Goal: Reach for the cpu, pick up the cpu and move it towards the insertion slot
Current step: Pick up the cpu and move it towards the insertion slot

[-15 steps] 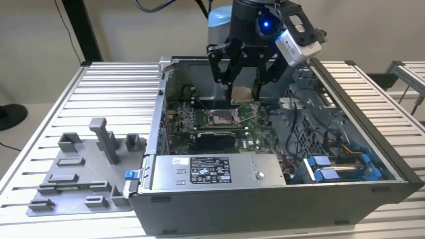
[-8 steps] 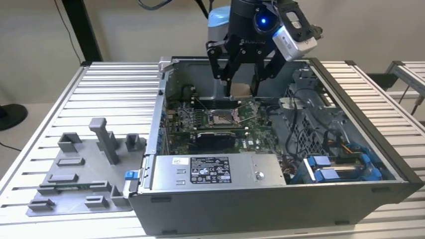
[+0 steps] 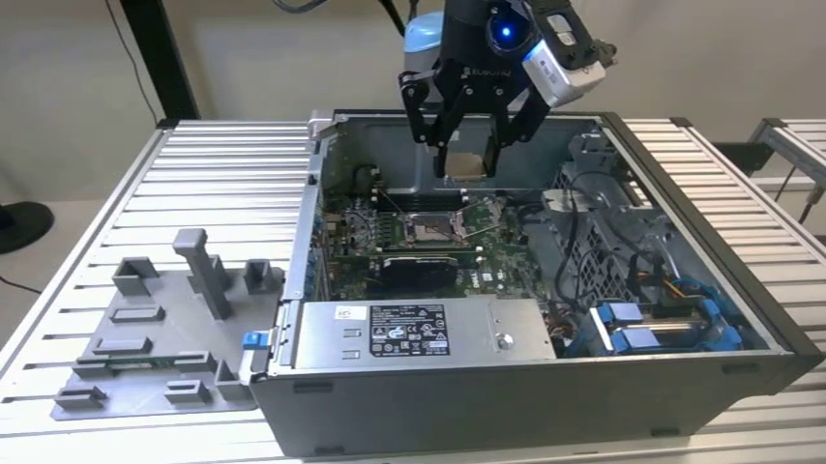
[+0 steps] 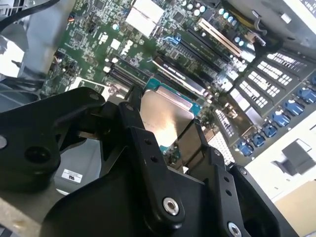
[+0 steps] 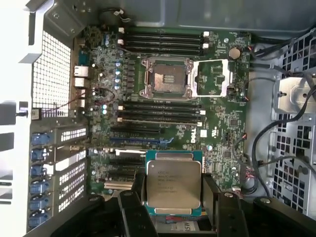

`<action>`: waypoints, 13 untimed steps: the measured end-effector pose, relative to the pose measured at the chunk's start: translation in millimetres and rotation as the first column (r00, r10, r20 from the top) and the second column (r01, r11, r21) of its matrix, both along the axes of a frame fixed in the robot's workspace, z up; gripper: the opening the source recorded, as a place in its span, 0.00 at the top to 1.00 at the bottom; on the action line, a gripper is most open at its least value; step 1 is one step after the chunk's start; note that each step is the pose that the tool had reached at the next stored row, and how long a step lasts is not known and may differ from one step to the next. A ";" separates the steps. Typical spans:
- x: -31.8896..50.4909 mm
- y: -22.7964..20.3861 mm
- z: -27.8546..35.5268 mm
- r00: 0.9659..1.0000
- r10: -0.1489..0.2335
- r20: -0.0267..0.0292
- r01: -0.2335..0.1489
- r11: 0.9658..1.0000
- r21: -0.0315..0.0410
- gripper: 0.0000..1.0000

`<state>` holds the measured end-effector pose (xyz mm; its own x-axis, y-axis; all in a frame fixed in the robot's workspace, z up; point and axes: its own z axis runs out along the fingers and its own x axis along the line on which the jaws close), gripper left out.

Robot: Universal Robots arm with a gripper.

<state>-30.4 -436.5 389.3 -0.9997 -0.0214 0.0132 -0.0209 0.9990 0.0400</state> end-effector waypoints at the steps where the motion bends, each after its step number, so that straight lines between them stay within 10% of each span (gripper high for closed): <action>1: 0.0 1.9 -0.1 1.000 0.000 0.000 0.000 1.000 0.000 1.00; 13: 0.0 27.0 -0.6 1.000 0.000 0.000 0.000 1.000 0.000 1.00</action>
<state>-30.4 -409.5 388.8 -0.9997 -0.0214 0.0132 -0.0208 0.9990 0.0400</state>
